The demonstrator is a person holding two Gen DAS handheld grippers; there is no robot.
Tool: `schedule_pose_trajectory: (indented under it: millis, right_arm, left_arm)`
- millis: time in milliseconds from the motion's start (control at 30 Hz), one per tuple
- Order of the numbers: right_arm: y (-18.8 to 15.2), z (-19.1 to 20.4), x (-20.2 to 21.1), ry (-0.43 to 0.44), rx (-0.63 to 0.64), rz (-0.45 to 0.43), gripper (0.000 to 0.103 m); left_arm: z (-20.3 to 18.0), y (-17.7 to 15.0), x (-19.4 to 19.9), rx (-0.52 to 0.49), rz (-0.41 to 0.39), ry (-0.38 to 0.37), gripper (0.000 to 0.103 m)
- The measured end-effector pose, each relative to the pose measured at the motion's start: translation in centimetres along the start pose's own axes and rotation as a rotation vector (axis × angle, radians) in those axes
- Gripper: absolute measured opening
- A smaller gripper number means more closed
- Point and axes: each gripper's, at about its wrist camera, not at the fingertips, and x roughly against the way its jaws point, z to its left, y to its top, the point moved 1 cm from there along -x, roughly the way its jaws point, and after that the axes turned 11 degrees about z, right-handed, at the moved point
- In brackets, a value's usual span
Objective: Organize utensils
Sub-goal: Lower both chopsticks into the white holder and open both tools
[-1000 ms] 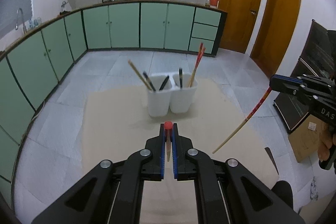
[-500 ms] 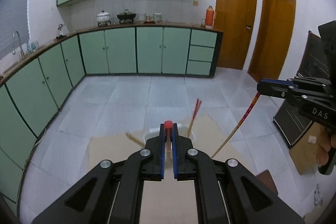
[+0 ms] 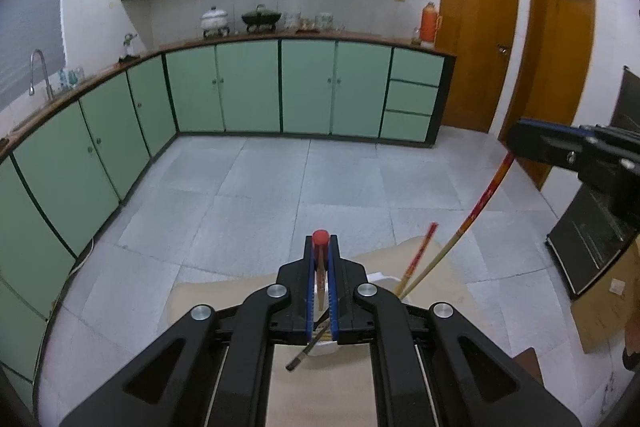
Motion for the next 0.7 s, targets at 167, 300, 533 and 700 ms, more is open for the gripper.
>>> schedule_pose_trajectory:
  millis: [167,300,533,700]
  right_arm:
    - [-0.3,-1.5,-4.4,-0.002,-0.038,0.042,0.005]
    - [-1.0,-2.7,-7.2,0.024,-0.085,0.072,0.005]
    - [-2.9,-2.9,-10.3,0.037,-0.099,0.132,0.006]
    - [-3.4,-2.7,-9.6,0.038,-0.107,0.118,0.030]
  left_arm:
    - [1.0,-0.5,-3.7,0.027,0.051,-0.013,0.006]
    - [1.9,-1.2,-5.6,0.034,0.074,-0.012,0.006]
    - [2.5,-1.7,-7.4,0.034,0.117,-0.016,0.006]
    - [2.8,-1.3,-6.5,0.041,0.106,-0.004,0.014]
